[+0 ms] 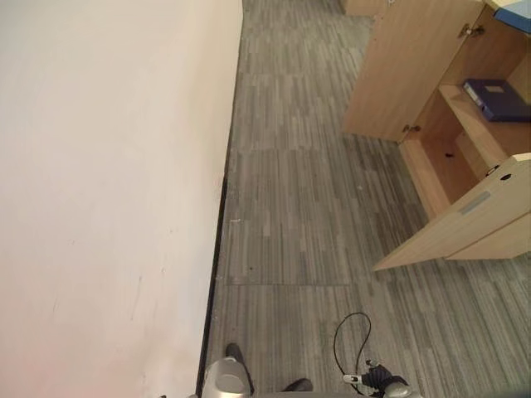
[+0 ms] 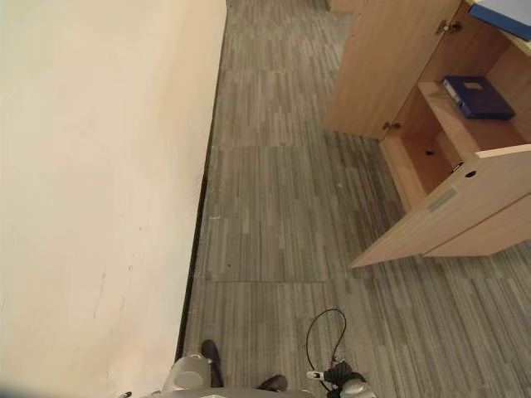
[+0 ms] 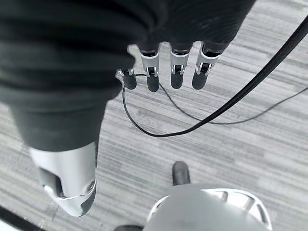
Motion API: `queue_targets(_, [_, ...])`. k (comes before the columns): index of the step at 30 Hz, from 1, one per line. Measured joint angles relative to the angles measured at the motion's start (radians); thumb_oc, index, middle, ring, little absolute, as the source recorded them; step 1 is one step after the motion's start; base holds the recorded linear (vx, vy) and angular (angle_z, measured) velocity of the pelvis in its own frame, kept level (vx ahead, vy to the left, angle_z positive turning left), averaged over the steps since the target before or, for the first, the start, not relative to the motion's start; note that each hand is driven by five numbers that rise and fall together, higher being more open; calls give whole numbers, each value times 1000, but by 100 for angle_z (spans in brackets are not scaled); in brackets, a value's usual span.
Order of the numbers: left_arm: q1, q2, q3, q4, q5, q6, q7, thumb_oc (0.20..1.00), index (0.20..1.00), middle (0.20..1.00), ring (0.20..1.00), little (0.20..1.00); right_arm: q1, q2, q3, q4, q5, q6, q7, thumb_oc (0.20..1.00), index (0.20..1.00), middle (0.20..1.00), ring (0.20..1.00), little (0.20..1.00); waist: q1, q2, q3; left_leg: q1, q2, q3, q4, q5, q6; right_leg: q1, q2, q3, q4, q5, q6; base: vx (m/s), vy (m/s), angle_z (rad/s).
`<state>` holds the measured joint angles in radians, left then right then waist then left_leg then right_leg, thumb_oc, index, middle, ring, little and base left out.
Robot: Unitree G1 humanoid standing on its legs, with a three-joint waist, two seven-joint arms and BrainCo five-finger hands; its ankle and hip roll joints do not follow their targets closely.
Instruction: Put the empty folder in the office cabinet
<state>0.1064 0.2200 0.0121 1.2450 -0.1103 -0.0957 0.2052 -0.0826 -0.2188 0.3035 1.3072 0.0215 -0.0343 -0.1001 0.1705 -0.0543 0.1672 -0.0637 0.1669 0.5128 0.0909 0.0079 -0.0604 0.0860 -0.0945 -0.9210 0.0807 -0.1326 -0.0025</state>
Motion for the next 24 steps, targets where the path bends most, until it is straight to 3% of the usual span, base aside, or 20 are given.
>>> queue_targets(6, [-19, 9, -3, -2, 1, -5, -23, 1000, 1000, 1000, 1000, 1000, 13, 7, -9, -3, 0, -1, 0, 1000, 1000, 1000, 1000, 1000, 3, 10, -50, 10, -47, -25, -41, -11, 27, 14, -35, -1, 5, 16, 24, 46, 248, 17])
queue_targets(7, [-25, 1, -2, 6, 2, -4, -27, 1000, 1000, 1000, 1000, 1000, 2, 11, -30, -8, 0, 1, 0, 1000, 1000, 1000, 1000, 1000, 0, 12, -56, 11, -70, -31, -35, -26, 35, 19, -56, -24, 19, 19, 41, 172, 578, 81])
queue_targets(8, [-44, -42, 3, 37, 3, 8, -29, 1000, 1000, 1000, 1000, 1000, 31, -3, -51, -10, 0, 2, -1, 1000, 1000, 1000, 1000, 1000, -43, 41, -66, 15, -119, -59, -20, -44, 78, 47, -122, -96, 125, -10, 72, 336, 749, 130])
queue_targets(9, [-19, -72, -29, 20, 11, 6, -62, 1000, 1000, 1000, 1000, 1000, 83, -19, -58, -6, -1, 22, 6, 1000, 1000, 1000, 1000, 1000, -31, 68, -113, 71, -158, -96, -99, -54, 85, 65, -166, -71, 211, -21, 84, 252, 497, 129])
queue_targets(10, [-5, -63, -44, 11, 15, 5, -102, 1000, 1000, 1000, 1000, 1000, 79, -9, -66, -6, -1, 23, 7, 1000, 1000, 1000, 1000, 1000, -28, 68, -120, 79, -176, -102, -104, -55, 90, 68, -196, -65, 256, -32, 101, 263, 503, 93])
queue_targets(12, [10, -40, -106, -4, 40, 0, -177, 1000, 1000, 1000, 1000, 1000, 60, -17, -72, -19, -1, 20, 3, 1000, 1000, 1000, 1000, 1000, -56, 70, -100, 109, -204, -164, -106, -56, 131, 48, -336, -78, 514, -47, 99, 90, 214, 80])
queue_targets(13, [24, -23, -136, -24, 59, -17, -190, 1000, 1000, 1000, 1000, 1000, 55, -12, -71, -19, -1, 18, 4, 1000, 1000, 1000, 1000, 1000, -56, 59, -106, 133, -219, -177, -128, -52, 135, 16, -402, -45, 638, -30, 113, 43, 137, 63])
queue_targets(14, [28, -16, -137, -29, 59, -24, -187, 1000, 1000, 1000, 1000, 1000, 47, -4, -68, -19, -1, 18, 3, 1000, 1000, 1000, 1000, 1000, -48, 46, -105, 145, -222, -178, -135, -42, 147, 9, -430, -37, 682, -33, 121, 15, 59, 29])
queue_targets(15, [32, -12, -130, -29, 58, -25, -159, 1000, 1000, 1000, 1000, 1000, 32, 8, -63, -21, -1, 13, 6, 1000, 1000, 1000, 1000, 1000, -46, 31, -105, 143, -224, -176, -134, -43, 152, -4, -436, -9, 694, -36, 124, -30, -21, -11])
queue_targets(16, [25, -18, -128, -3, 54, -12, -91, 1000, 1000, 1000, 1000, 1000, 16, 10, -61, -21, -1, 10, 10, 1000, 1000, 1000, 1000, 1000, -42, 31, -101, 141, -207, -171, -135, -44, 153, -8, -413, -5, 643, -62, 118, -16, -39, -29])
queue_targets(18, [10, -22, -118, 21, 33, -1, -45, 1000, 1000, 1000, 1000, 1000, -7, 0, -55, -18, -1, 11, 11, 1000, 1000, 1000, 1000, 1000, -47, 70, -78, 143, -160, -184, -127, -44, 154, -18, -342, 8, 456, -61, 133, 10, -46, -25])
queue_targets(19, [2, -21, -84, 29, 27, 2, -24, 1000, 1000, 1000, 1000, 1000, -17, -10, -41, -20, 6, 14, 10, 1000, 1000, 1000, 1000, 1000, -50, 98, -54, 152, -113, -186, -125, -42, 151, -61, -294, 31, 363, -39, 162, 60, -108, 1])
queue_targets(21, [-1, 7, -60, 29, 17, 1, -5, 1000, 1000, 1000, 1000, 1000, -31, -16, -17, -19, 6, 16, 8, 1000, 1000, 1000, 1000, 1000, -37, 73, -29, 152, -89, -201, -121, -52, 123, -156, -293, 40, 263, 66, 213, 101, -120, 20])
queue_targets(22, [-2, 30, -43, 29, 15, -4, 1, 1000, 1000, 1000, 1000, 1000, -38, -9, -26, -22, 7, 15, 7, 1000, 1000, 1000, 1000, 1000, -38, 46, -12, 149, -85, -218, -101, -59, 99, -157, -273, 38, 176, 134, 216, 118, -69, 55])
queue_targets(23, [-2, 43, -43, 31, 13, -1, 1, 1000, 1000, 1000, 1000, 1000, -25, -4, -28, -18, 7, 16, 2, 1000, 1000, 1000, 1000, 1000, -44, 18, -4, 155, -97, -262, -91, -65, 56, -134, -261, 20, 128, 182, 95, 156, -70, 54])
queue_targets(24, [4, 40, -46, 37, 11, 2, -1, 1000, 1000, 1000, 1000, 1000, -16, -3, -35, -13, 7, 17, 0, 1000, 1000, 1000, 1000, 1000, -23, 12, -3, 156, -113, -285, -68, -78, 34, -118, -255, 11, 110, 181, 76, 194, -67, 37])
